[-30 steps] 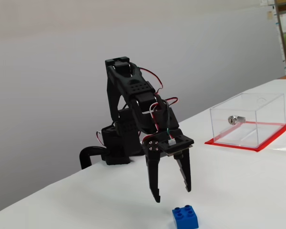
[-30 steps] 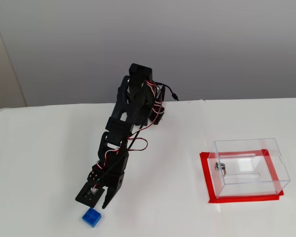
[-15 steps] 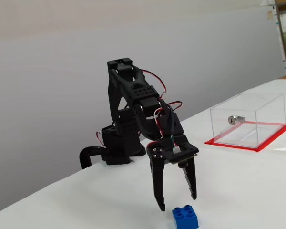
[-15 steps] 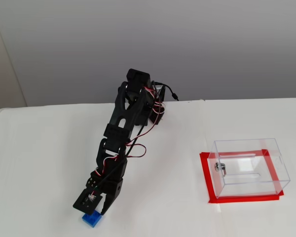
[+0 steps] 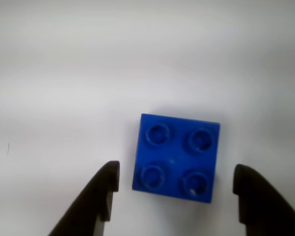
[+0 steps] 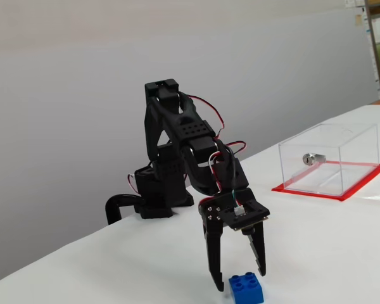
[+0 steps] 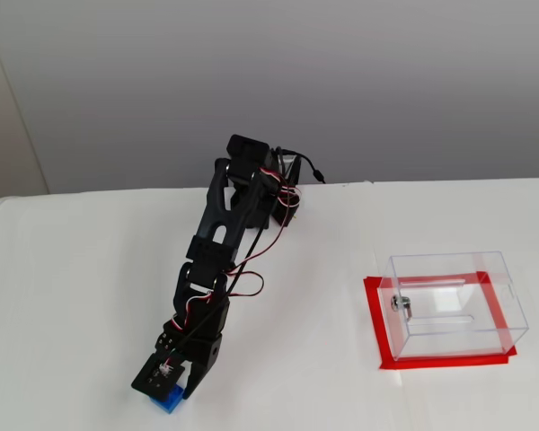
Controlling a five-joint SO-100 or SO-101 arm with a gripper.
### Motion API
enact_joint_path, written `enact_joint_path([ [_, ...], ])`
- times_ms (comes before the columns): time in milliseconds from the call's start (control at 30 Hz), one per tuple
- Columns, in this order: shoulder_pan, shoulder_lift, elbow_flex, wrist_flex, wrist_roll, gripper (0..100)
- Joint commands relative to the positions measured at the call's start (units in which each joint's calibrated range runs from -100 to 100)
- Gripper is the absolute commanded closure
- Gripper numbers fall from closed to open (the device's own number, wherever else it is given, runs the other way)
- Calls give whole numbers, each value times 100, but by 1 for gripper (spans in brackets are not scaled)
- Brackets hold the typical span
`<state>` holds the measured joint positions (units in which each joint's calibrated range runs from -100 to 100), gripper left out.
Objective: Pick the blue lego brick and place it into the transparent box
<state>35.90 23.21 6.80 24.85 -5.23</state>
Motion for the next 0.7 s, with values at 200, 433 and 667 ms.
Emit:
enact_joint_path([
  [200, -22, 203, -580, -5, -25, 74],
  [433, -22, 237, -607, -5, -25, 75],
  [667, -15, 237, -607, -5, -20, 86],
])
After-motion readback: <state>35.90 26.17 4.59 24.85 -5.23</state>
